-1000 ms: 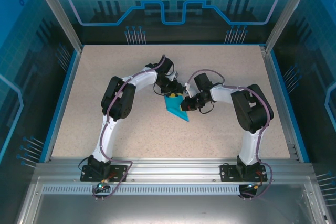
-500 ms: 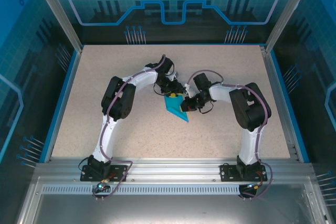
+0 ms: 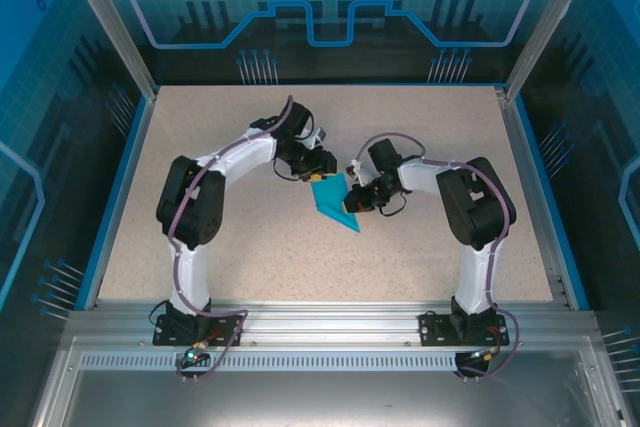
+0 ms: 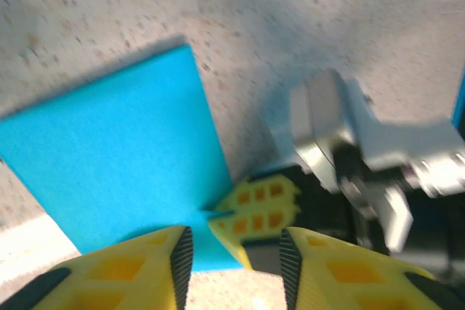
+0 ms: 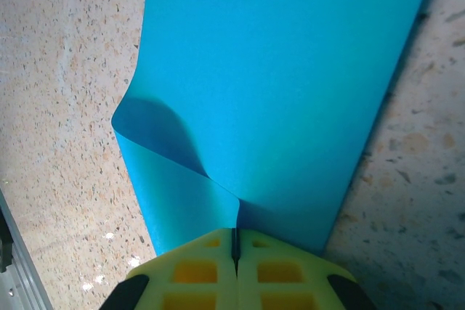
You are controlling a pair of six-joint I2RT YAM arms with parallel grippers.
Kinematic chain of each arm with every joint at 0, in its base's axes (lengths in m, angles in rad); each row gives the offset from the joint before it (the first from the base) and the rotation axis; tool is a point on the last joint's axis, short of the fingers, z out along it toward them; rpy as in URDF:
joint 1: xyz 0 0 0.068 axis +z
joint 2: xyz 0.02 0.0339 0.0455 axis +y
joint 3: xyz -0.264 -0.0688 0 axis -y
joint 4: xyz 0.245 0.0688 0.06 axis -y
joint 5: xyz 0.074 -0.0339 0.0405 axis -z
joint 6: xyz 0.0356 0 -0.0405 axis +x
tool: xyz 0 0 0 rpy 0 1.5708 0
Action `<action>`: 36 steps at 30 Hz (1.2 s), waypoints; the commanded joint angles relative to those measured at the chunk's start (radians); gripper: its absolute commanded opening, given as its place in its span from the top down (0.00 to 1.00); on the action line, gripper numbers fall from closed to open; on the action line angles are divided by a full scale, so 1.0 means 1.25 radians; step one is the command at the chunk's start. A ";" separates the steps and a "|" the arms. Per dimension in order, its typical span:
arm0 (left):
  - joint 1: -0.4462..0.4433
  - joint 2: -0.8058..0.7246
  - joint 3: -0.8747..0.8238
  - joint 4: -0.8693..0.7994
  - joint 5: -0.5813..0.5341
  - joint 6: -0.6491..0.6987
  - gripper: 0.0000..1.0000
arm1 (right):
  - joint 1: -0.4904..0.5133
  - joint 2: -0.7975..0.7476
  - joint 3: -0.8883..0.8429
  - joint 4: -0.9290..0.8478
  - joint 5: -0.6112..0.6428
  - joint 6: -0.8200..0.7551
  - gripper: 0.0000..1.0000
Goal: Fold a paper plane with a square sheet of paper (fold left side to right side)
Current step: Third fold the triangle at the center of the table.
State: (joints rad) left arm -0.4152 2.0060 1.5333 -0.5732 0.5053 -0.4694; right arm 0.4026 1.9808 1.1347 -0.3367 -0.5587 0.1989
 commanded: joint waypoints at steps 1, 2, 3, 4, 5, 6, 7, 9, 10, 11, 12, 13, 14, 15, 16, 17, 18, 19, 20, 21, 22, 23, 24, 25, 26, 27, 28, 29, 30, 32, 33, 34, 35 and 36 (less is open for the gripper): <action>-0.008 -0.021 -0.084 0.074 0.081 -0.034 0.65 | -0.007 0.041 -0.006 -0.047 0.035 -0.017 0.95; -0.012 -0.024 -0.103 0.089 0.093 -0.043 0.67 | -0.006 0.043 -0.004 -0.049 0.036 -0.017 0.95; -0.016 -0.025 -0.118 0.102 0.099 -0.051 0.69 | -0.006 0.044 -0.003 -0.051 0.038 -0.018 0.95; -0.018 -0.024 -0.130 0.112 0.106 -0.055 0.70 | -0.006 0.044 -0.004 -0.051 0.040 -0.018 0.96; -0.020 -0.022 -0.141 0.120 0.111 -0.060 0.71 | -0.006 0.044 -0.004 -0.052 0.041 -0.018 0.96; -0.022 -0.018 -0.149 0.123 0.112 -0.063 0.72 | -0.006 0.044 -0.005 -0.052 0.041 -0.017 0.96; -0.023 -0.012 -0.154 0.130 0.117 -0.066 0.72 | -0.006 0.044 -0.004 -0.052 0.041 -0.018 0.96; -0.028 0.002 -0.160 0.141 0.123 -0.071 0.73 | -0.004 0.045 -0.002 -0.053 0.041 -0.018 0.96; -0.029 0.007 -0.161 0.146 0.126 -0.073 0.73 | -0.004 0.046 -0.002 -0.054 0.041 -0.019 0.96; -0.032 0.013 -0.160 0.151 0.129 -0.076 0.73 | -0.003 0.046 -0.001 -0.056 0.042 -0.019 0.96; -0.035 0.017 -0.157 0.153 0.129 -0.078 0.73 | -0.003 0.045 -0.001 -0.056 0.042 -0.019 0.95; -0.037 0.022 -0.155 0.154 0.129 -0.079 0.73 | -0.003 0.047 -0.001 -0.056 0.043 -0.019 0.96; -0.039 0.028 -0.151 0.152 0.127 -0.080 0.73 | -0.003 0.047 0.000 -0.057 0.044 -0.020 0.96; -0.041 0.035 -0.150 0.151 0.125 -0.080 0.73 | -0.002 0.046 0.001 -0.057 0.046 -0.020 0.95; -0.042 0.040 -0.148 0.149 0.121 -0.080 0.73 | -0.002 0.046 0.000 -0.057 0.046 -0.020 0.96; -0.042 0.046 -0.150 0.146 0.114 -0.079 0.73 | -0.002 0.046 0.002 -0.057 0.046 -0.020 0.96; -0.042 0.049 -0.152 0.145 0.109 -0.079 0.73 | -0.002 0.046 0.000 -0.057 0.047 -0.020 0.95; -0.041 0.053 -0.154 0.141 0.100 -0.079 0.73 | -0.002 0.046 0.000 -0.058 0.047 -0.020 0.96; -0.041 0.057 -0.155 0.137 0.091 -0.076 0.73 | -0.002 0.046 0.000 -0.058 0.047 -0.021 0.96; -0.041 0.058 -0.155 0.134 0.084 -0.076 0.72 | -0.002 0.047 0.000 -0.059 0.047 -0.022 0.95; -0.042 0.061 -0.157 0.130 0.077 -0.074 0.72 | -0.002 0.048 0.002 -0.061 0.048 -0.022 0.96; -0.041 0.063 -0.157 0.126 0.070 -0.072 0.72 | -0.002 0.048 0.002 -0.061 0.049 -0.023 0.96; -0.041 0.065 -0.158 0.124 0.066 -0.071 0.72 | -0.003 0.048 0.002 -0.060 0.048 -0.024 0.96; -0.042 0.067 -0.158 0.121 0.062 -0.070 0.72 | -0.002 0.048 0.003 -0.062 0.050 -0.024 0.95; -0.042 0.068 -0.160 0.118 0.057 -0.069 0.72 | -0.002 0.049 0.004 -0.062 0.050 -0.024 0.96; -0.042 0.072 -0.161 0.116 0.054 -0.067 0.72 | -0.002 0.049 0.003 -0.062 0.049 -0.024 0.96; -0.041 0.074 -0.161 0.113 0.051 -0.066 0.72 | -0.002 0.048 0.003 -0.063 0.049 -0.024 0.96; -0.042 0.076 -0.165 0.113 0.049 -0.065 0.72 | -0.002 0.048 0.004 -0.063 0.048 -0.025 0.96; -0.041 0.079 -0.166 0.113 0.047 -0.065 0.72 | -0.002 0.049 0.004 -0.063 0.050 -0.025 0.96; -0.043 0.084 -0.174 0.117 0.045 -0.065 0.72 | -0.002 0.046 0.005 -0.064 0.049 -0.025 0.95; -0.043 0.087 -0.176 0.118 0.045 -0.067 0.72 | -0.002 0.047 0.006 -0.064 0.048 -0.026 0.95; -0.043 0.089 -0.180 0.119 0.043 -0.066 0.72 | -0.002 0.047 0.008 -0.065 0.048 -0.025 0.96; -0.043 0.091 -0.184 0.120 0.039 -0.066 0.72 | -0.002 0.047 0.009 -0.066 0.047 -0.024 0.96; -0.044 0.093 -0.185 0.120 0.036 -0.066 0.72 | -0.002 0.046 0.009 -0.064 0.044 -0.024 0.95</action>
State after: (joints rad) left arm -0.4625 2.0918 1.3312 -0.3943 0.5808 -0.5510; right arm 0.4030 1.9884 1.1515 -0.3611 -0.5579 0.1829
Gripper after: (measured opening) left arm 0.282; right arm 0.049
